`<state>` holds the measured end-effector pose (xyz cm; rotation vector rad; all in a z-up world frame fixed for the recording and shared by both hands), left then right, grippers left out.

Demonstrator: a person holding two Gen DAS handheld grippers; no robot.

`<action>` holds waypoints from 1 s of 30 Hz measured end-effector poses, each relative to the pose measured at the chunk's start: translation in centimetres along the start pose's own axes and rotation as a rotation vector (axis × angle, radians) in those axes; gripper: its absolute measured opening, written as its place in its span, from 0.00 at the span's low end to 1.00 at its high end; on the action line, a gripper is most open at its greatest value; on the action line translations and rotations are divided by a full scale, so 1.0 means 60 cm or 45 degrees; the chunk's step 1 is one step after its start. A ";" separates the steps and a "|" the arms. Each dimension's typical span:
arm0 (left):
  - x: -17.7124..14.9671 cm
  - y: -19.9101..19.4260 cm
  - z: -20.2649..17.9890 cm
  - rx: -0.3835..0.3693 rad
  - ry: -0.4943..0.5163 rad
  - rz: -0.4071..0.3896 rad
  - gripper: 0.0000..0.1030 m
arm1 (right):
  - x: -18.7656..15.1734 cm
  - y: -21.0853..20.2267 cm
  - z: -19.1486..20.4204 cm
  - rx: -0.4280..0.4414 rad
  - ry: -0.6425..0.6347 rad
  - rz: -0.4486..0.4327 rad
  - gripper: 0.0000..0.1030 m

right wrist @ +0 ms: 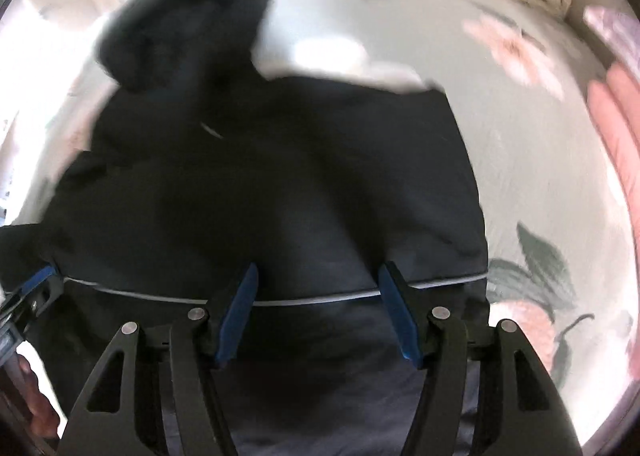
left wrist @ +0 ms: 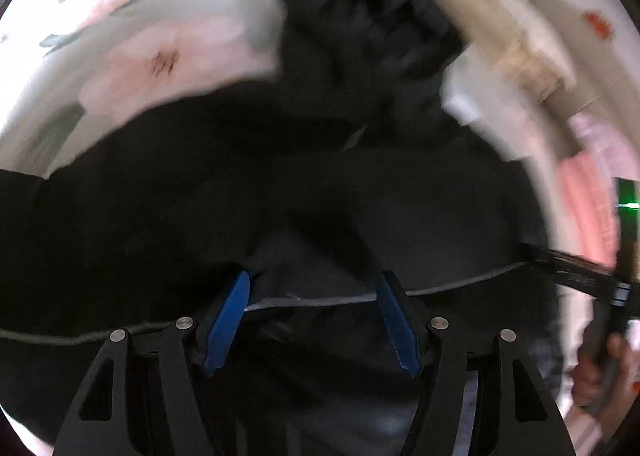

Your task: Fold large clothes

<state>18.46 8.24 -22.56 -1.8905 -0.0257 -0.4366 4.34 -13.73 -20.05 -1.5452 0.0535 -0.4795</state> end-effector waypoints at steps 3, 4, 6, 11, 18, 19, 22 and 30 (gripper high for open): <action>0.003 0.006 0.004 -0.002 0.021 -0.003 0.64 | -0.012 0.029 -0.004 -0.007 -0.044 0.014 0.62; 0.002 0.006 0.000 0.035 0.042 0.000 0.64 | -0.013 0.031 0.001 -0.039 -0.071 0.001 0.64; 0.000 0.002 -0.007 0.114 0.073 0.010 0.65 | -0.014 0.033 0.008 -0.089 -0.095 0.004 0.65; -0.022 -0.083 -0.090 -0.045 0.098 -0.045 0.66 | -0.018 -0.032 0.026 -0.036 -0.082 0.002 0.65; -0.091 0.004 -0.108 0.077 0.001 0.074 0.67 | -0.129 -0.027 0.072 -0.027 -0.256 0.078 0.70; -0.095 0.009 -0.103 0.076 -0.020 0.049 0.67 | -0.134 -0.006 0.069 -0.019 -0.256 0.114 0.70; -0.087 0.009 -0.110 0.159 -0.047 0.043 0.69 | -0.131 0.004 0.078 -0.025 -0.309 0.090 0.74; -0.163 -0.128 -0.103 0.113 -0.245 0.002 0.69 | -0.147 -0.065 0.102 0.114 -0.372 0.077 0.75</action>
Point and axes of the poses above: each gripper's, at about its wrist camera, not at the fingertips, and y roughly the way its jaws point, z to its left, x to its top, the point moved 8 cm from there along y, roughly the way its jaws point, and after that the axes turned 4 degrees about -y, right-handed, at the moved point
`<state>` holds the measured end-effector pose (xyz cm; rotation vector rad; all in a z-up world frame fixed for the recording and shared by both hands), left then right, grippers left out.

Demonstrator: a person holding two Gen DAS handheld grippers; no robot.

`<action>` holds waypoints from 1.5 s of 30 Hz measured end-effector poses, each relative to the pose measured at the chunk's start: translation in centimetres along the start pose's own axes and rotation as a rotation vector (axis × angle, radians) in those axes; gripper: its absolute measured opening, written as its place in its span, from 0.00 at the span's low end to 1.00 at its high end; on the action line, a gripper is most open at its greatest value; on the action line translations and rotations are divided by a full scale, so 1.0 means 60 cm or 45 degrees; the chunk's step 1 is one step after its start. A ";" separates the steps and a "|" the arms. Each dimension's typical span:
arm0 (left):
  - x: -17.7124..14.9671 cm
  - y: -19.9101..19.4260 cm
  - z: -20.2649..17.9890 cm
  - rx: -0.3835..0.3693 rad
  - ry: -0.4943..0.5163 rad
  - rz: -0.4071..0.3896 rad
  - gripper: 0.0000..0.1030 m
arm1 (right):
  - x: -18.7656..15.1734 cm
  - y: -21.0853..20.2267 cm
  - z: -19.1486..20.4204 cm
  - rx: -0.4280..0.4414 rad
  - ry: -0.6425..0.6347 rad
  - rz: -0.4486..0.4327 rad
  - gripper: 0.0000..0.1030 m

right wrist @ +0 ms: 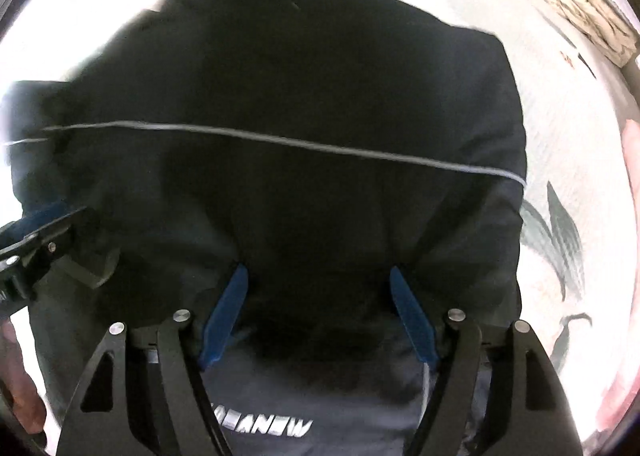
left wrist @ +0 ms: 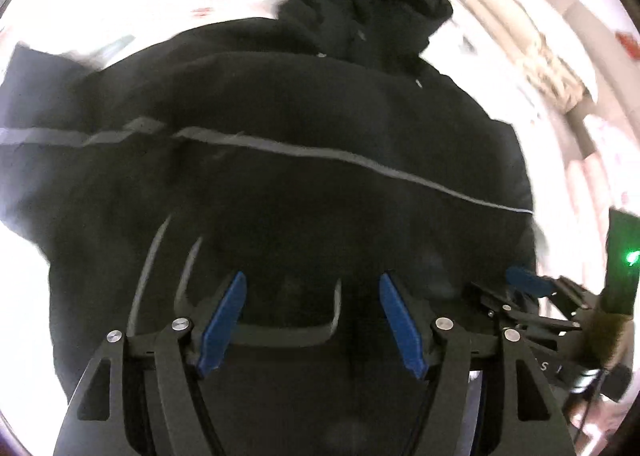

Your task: Fold large clothes

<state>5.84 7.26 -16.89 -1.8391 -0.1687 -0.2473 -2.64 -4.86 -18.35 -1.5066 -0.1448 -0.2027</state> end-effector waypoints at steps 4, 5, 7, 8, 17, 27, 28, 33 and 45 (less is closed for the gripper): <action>-0.077 -0.066 0.089 0.050 -0.109 -0.008 0.69 | -0.075 -0.034 0.049 0.075 -0.062 -0.041 0.75; -0.099 -0.079 0.120 0.068 -0.148 -0.006 0.69 | -0.097 -0.033 0.063 0.083 -0.079 -0.031 0.75; -0.132 -0.088 0.166 0.097 -0.206 -0.002 0.69 | -0.133 -0.032 0.101 0.092 -0.117 -0.002 0.75; -0.149 -0.096 0.201 0.123 -0.252 0.004 0.69 | -0.147 -0.032 0.115 0.093 -0.136 0.007 0.75; -0.130 -0.172 0.453 0.103 -0.598 -0.122 0.69 | -0.060 -0.007 0.309 0.138 -0.313 -0.002 0.75; 0.098 -0.233 0.716 0.057 -0.718 -0.359 0.69 | 0.014 0.057 0.444 0.116 -0.161 0.080 0.75; 0.125 -0.227 0.736 0.041 -0.717 -0.367 0.69 | -0.009 0.068 0.428 0.085 -0.171 0.099 0.77; 0.232 -0.160 0.808 -0.032 -0.757 -0.331 0.69 | -0.003 0.078 0.451 0.029 -0.178 0.096 0.85; 0.344 -0.045 0.868 -0.193 -0.811 -0.287 0.19 | 0.041 0.129 0.520 -0.015 -0.129 0.127 0.94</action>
Point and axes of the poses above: each gripper's, at about its wrist camera, not at the fingertips, and y roughly the way its jaws point, z to its left, x to its top, the point moved 8 cm from there along y, roughly the way its jaws point, and after that the axes turned 4 degrees about -y, right-handed, at the moved point
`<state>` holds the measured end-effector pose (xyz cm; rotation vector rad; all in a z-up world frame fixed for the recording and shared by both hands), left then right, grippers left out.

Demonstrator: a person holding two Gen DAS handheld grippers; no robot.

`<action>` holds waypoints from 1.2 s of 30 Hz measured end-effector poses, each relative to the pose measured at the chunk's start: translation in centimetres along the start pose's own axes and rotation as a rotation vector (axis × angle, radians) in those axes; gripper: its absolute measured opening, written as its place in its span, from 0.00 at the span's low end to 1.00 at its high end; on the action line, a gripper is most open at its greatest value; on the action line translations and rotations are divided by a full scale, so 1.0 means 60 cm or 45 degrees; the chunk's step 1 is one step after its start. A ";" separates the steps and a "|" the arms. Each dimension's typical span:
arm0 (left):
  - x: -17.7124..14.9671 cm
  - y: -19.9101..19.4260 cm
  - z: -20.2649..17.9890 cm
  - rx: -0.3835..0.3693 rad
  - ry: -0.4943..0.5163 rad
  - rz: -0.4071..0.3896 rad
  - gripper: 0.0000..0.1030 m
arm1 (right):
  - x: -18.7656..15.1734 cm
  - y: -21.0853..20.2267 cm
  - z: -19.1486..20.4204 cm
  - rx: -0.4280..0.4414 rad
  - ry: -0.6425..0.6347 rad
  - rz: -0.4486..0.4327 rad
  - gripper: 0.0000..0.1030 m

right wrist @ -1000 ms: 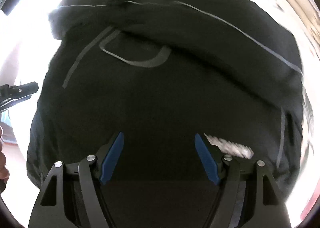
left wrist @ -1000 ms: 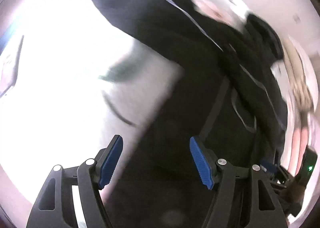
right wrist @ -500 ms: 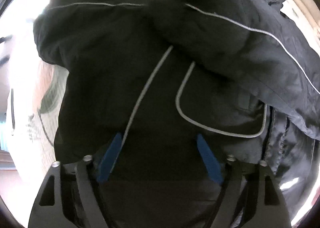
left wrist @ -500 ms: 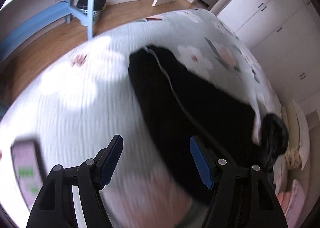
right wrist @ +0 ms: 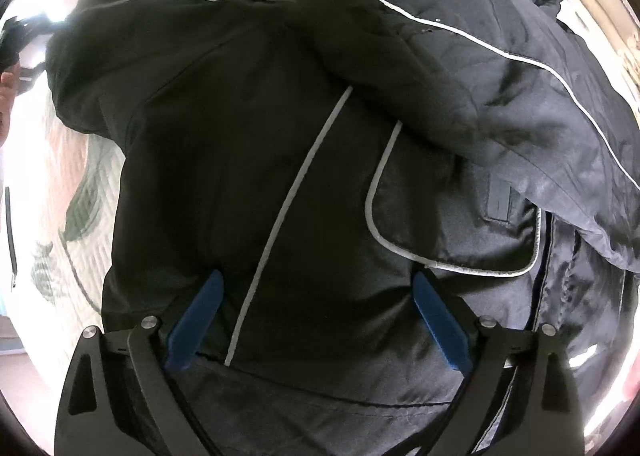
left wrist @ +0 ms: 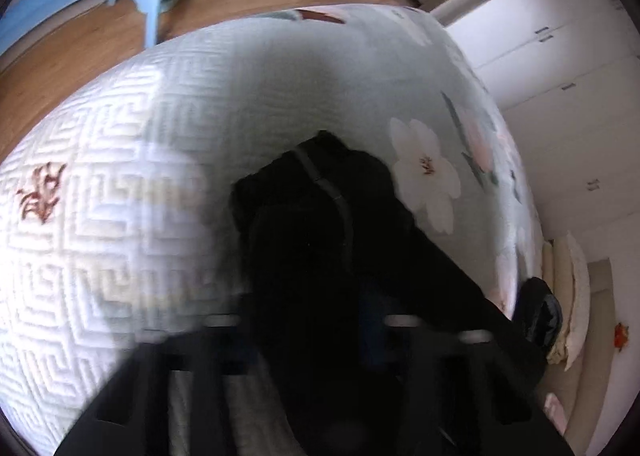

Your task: Fold large clothes

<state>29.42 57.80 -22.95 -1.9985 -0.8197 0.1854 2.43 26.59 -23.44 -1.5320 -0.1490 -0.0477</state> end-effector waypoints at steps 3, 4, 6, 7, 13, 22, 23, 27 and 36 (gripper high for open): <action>0.001 -0.029 -0.009 0.021 0.060 -0.076 0.14 | 0.013 0.001 0.014 0.001 0.003 0.012 0.90; -0.003 -0.050 -0.014 0.034 0.088 -0.113 0.14 | 0.000 -0.011 -0.003 0.010 -0.002 0.007 0.83; -0.012 -0.114 -0.018 0.027 0.103 -0.213 0.14 | 0.010 -0.038 0.004 0.033 -0.006 -0.025 0.79; -0.019 -0.149 -0.015 0.020 0.091 -0.268 0.14 | 0.021 -0.050 0.011 0.042 -0.009 -0.049 0.77; -0.096 -0.242 0.054 0.142 -0.011 -0.332 0.14 | 0.167 -0.127 0.087 0.125 -0.093 -0.316 0.75; -0.126 -0.214 0.096 0.201 -0.025 -0.294 0.14 | 0.313 0.003 0.148 0.095 -0.124 -0.253 0.64; -0.125 -0.216 0.091 0.206 0.001 -0.294 0.14 | 0.309 0.034 0.153 0.078 -0.132 -0.191 0.65; -0.127 -0.224 0.076 0.248 0.079 -0.299 0.14 | 0.310 0.046 0.170 -0.017 -0.189 -0.247 0.68; -0.180 -0.249 -0.032 0.233 0.269 -0.341 0.15 | 0.262 -0.023 0.134 0.274 -0.061 -0.231 0.68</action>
Point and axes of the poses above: each gripper's, at about its wrist camera, not at the fingertips, and y roughly the way its jaws point, z to its left, x to its top, the point moved 8 cm from there along y, roughly the way its jaws point, and after that the axes turned 4 degrees about -y, right-handed, at the moved point
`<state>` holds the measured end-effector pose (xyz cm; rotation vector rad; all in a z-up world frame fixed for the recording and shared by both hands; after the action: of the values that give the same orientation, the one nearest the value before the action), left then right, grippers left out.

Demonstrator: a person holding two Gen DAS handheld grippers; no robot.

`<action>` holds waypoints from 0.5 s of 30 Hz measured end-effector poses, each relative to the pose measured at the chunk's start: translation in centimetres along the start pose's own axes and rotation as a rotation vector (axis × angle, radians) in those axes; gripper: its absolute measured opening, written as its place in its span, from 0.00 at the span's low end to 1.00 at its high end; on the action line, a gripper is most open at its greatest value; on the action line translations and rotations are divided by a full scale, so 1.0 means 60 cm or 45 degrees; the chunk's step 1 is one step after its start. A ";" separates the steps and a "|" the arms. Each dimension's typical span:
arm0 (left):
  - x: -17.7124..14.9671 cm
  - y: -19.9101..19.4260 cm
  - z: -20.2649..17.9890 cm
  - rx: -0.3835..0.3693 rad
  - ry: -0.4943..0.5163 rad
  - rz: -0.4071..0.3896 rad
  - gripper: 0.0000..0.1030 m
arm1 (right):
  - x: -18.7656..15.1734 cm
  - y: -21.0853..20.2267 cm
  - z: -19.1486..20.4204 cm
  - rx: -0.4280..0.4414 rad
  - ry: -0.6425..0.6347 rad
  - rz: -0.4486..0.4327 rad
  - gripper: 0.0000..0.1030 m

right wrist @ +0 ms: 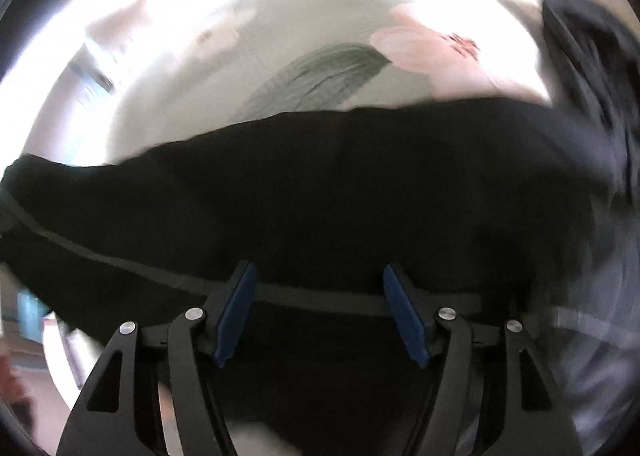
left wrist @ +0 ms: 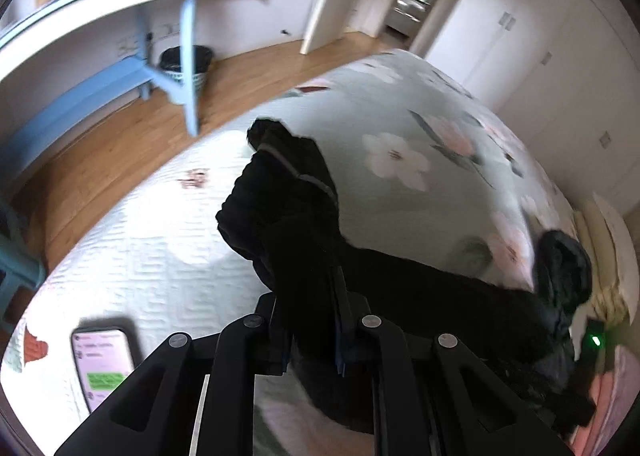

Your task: Fold large clothes

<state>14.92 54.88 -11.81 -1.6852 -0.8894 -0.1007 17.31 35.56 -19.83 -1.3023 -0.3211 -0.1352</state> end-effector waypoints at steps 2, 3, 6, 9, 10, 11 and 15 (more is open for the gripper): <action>-0.017 -0.011 -0.038 -0.010 0.045 -0.013 0.15 | -0.042 -0.036 -0.019 0.055 0.074 -0.025 0.68; -0.024 -0.016 -0.056 -0.022 0.063 -0.016 0.15 | -0.074 -0.059 -0.034 0.072 0.115 -0.043 0.69; -0.067 -0.036 -0.143 -0.123 0.142 0.022 0.15 | -0.155 -0.104 -0.072 0.072 0.155 -0.061 0.69; -0.122 -0.053 -0.237 -0.212 0.234 0.063 0.15 | -0.217 -0.129 -0.122 0.058 0.187 -0.030 0.69; -0.144 -0.060 -0.272 -0.232 0.277 0.067 0.15 | -0.239 -0.138 -0.145 0.047 0.198 -0.007 0.69; -0.157 -0.065 -0.295 -0.246 0.302 0.068 0.15 | -0.258 -0.148 -0.168 0.036 0.208 0.008 0.69; -0.241 -0.078 -0.420 -0.310 0.424 0.107 0.15 | -0.314 -0.191 -0.262 -0.012 0.237 0.025 0.69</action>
<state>11.42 26.03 -7.04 -1.8598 -0.5720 -0.4342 -1.25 15.90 -18.63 -1.2916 -0.1490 -0.2395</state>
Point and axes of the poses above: each gripper's, at about its wrist camera, not at the fingertips, and y roughly the way its jaws point, z to its left, x to its top, the point moved 8 cm from there along y, roughly the way its jaws point, and after that the axes turned 4 degrees about -y, right-handed, at the moved point
